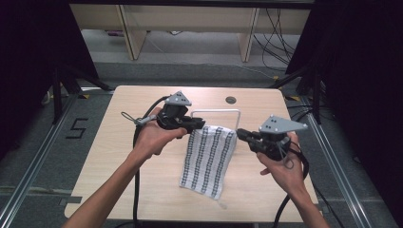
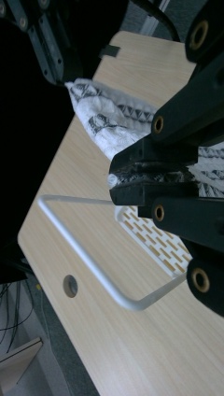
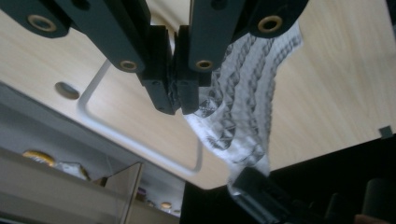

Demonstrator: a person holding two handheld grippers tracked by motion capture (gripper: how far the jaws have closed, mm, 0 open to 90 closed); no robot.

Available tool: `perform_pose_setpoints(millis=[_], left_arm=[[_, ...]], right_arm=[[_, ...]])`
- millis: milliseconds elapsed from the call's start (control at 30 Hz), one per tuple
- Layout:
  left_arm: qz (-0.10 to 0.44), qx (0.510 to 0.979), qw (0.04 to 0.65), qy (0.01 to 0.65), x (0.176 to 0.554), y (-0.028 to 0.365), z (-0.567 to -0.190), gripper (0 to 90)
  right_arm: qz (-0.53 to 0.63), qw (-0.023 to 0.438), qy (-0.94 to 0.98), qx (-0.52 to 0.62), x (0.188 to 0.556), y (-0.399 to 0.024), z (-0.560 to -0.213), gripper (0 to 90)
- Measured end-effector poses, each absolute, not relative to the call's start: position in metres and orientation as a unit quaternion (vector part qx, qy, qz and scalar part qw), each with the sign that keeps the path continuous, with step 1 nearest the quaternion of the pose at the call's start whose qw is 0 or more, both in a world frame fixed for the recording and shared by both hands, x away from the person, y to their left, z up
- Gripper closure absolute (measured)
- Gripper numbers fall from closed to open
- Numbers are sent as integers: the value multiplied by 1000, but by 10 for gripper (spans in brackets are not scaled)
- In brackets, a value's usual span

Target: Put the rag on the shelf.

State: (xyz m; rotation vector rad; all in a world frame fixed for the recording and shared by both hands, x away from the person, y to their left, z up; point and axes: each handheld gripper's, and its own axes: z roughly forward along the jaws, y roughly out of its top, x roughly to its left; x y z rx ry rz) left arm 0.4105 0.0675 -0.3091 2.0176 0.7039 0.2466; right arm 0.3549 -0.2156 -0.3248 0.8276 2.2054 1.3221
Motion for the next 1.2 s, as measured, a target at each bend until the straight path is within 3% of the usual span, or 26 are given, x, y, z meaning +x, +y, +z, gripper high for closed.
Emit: perform_pose_setpoints(millis=[433, 1200], left_arm=[[120, 791, 513, 312, 431, 67, -274, 844], [172, 771, 513, 336, 480, 57, -233, 848]], right_arm=[[485, 258, 779, 301, 388, -214, -274, 882], [510, 275, 745, 329, 448, -214, -239, 882]])
